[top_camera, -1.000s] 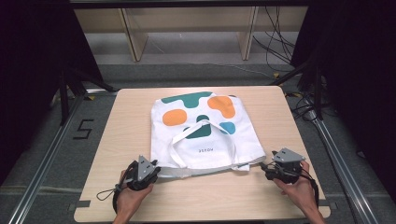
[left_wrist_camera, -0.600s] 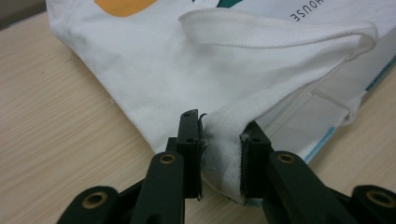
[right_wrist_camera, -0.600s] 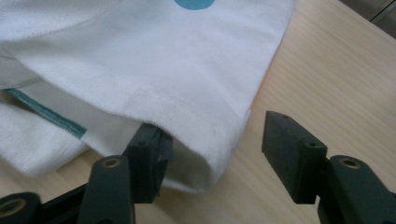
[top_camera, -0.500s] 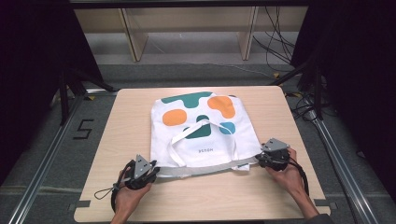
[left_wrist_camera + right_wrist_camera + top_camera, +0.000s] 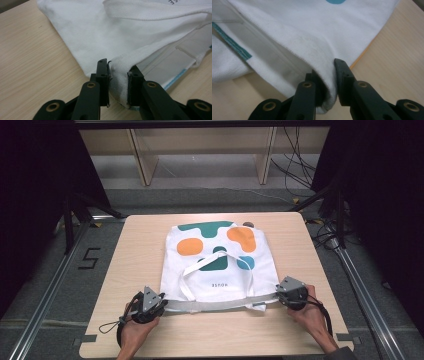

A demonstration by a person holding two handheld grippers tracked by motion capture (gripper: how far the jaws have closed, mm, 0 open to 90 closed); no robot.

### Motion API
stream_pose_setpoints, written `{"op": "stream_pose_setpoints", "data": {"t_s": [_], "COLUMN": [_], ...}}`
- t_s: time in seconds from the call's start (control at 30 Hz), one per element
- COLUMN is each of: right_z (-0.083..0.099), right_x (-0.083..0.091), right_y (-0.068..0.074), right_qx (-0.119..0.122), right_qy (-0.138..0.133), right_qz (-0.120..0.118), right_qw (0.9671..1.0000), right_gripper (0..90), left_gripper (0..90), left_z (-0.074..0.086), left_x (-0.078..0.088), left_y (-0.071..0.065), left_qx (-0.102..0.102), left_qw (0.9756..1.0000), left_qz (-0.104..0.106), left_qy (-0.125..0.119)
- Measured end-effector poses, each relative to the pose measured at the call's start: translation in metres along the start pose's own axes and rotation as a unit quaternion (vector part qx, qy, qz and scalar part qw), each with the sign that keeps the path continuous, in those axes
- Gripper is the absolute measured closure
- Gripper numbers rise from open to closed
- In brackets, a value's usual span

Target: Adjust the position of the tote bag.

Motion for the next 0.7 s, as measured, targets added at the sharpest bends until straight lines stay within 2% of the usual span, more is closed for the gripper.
{"op": "stream_pose_setpoints", "data": {"t_s": [0.03,0.07,0.1,0.13,0.2,0.23,0.3,0.33,0.37,0.4,0.43,0.47,0.5,0.53,0.57,0.6,0.63,0.67,0.7], "right_z": [0.002,0.003,0.005,0.008,0.011,0.014,0.016,0.018,0.018,0.018,0.018,0.017,0.016,0.015,0.015,0.014,0.013,0.012,0.010], "right_x": [0.006,0.010,0.016,0.023,0.029,0.034,0.038,0.040,0.040,0.040,0.039,0.037,0.036,0.033,0.031,0.029,0.028,0.026,0.025], "right_y": [0.005,0.007,0.012,0.020,0.025,0.030,0.032,0.033,0.033,0.033,0.033,0.031,0.030,0.029,0.028,0.027,0.028,0.028,0.028], "right_qx": [-0.003,0.005,0.008,0.003,0.010,-0.003,0.007,0.003,0.004,0.004,-0.012,-0.013,-0.020,-0.014,-0.013,-0.008,-0.015,-0.004,-0.004], "right_qy": [-0.003,-0.007,-0.008,-0.007,-0.016,-0.013,-0.018,-0.019,-0.020,-0.022,-0.024,-0.033,-0.036,-0.037,-0.035,-0.034,-0.029,-0.029,-0.025], "right_qz": [0.000,0.003,0.001,-0.006,-0.005,-0.009,-0.014,-0.015,-0.014,-0.014,-0.015,-0.014,-0.011,-0.010,-0.007,-0.005,-0.007,-0.006,-0.003], "right_qw": [1.0000,1.0000,0.9999,1.0000,0.9998,0.9999,0.9997,0.9997,0.9997,0.9997,0.9995,0.9993,0.9991,0.9991,0.9993,0.9994,0.9995,0.9995,0.9997], "right_gripper": [79.6,79.6,79.6,79.6,79.5,79.5,79.4,79.3,78.9,77.9,75.8,71.2,68.1,65.2,64.2,64.1,63.9,63.9,64.0], "left_gripper": [76.9,77.1,77.1,76.9,76.8,76.7,76.4,75.9,74.7,72.2,68.6,66.4,64.6,62.5,59.5,56.1,54.0,51.9,50.4], "left_z": [0.000,0.001,0.002,0.003,0.004,0.004,0.006,0.006,0.007,0.007,0.008,0.009,0.010,0.010,0.010,0.010,0.009,0.009,0.008], "left_x": [0.000,0.000,0.002,0.001,0.007,0.009,0.013,0.013,0.014,0.012,0.009,0.008,0.007,0.005,0.004,0.002,0.000,-0.001,-0.004], "left_y": [0.000,-0.002,-0.002,-0.005,-0.007,-0.008,-0.011,-0.013,-0.012,-0.013,-0.012,-0.012,-0.010,-0.012,-0.011,-0.014,-0.014,-0.014,-0.016], "left_qx": [-0.003,0.004,-0.009,0.004,-0.002,-0.006,-0.007,-0.004,-0.021,-0.015,-0.014,-0.012,-0.029,-0.024,-0.045,-0.035,-0.037,-0.051,-0.056], "left_qw": [1.0000,1.0000,0.9999,1.0000,0.9998,0.9998,0.9997,0.9997,0.9994,0.9994,0.9995,0.9995,0.9986,0.9991,0.9983,0.9986,0.9986,0.9978,0.9975], "left_qz": [0.001,0.002,0.002,0.008,0.017,0.017,0.020,0.023,0.025,0.027,0.024,0.023,0.024,0.021,0.017,0.019,0.017,0.012,0.011], "left_qy": [0.002,0.005,0.009,0.003,0.009,0.006,0.011,0.004,0.014,0.014,0.018,0.020,0.035,0.029,0.034,0.036,0.033,0.041,0.042]}}
Point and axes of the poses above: each handheld gripper's, and its own axes: x roughly backward along the jaws, z roughly out of its underside, y roughly to its left, the point moved 5 cm from there along -x, roughly forward along the jaws, and after that the axes turned 8 degrees about x, right-handed, at the moved point
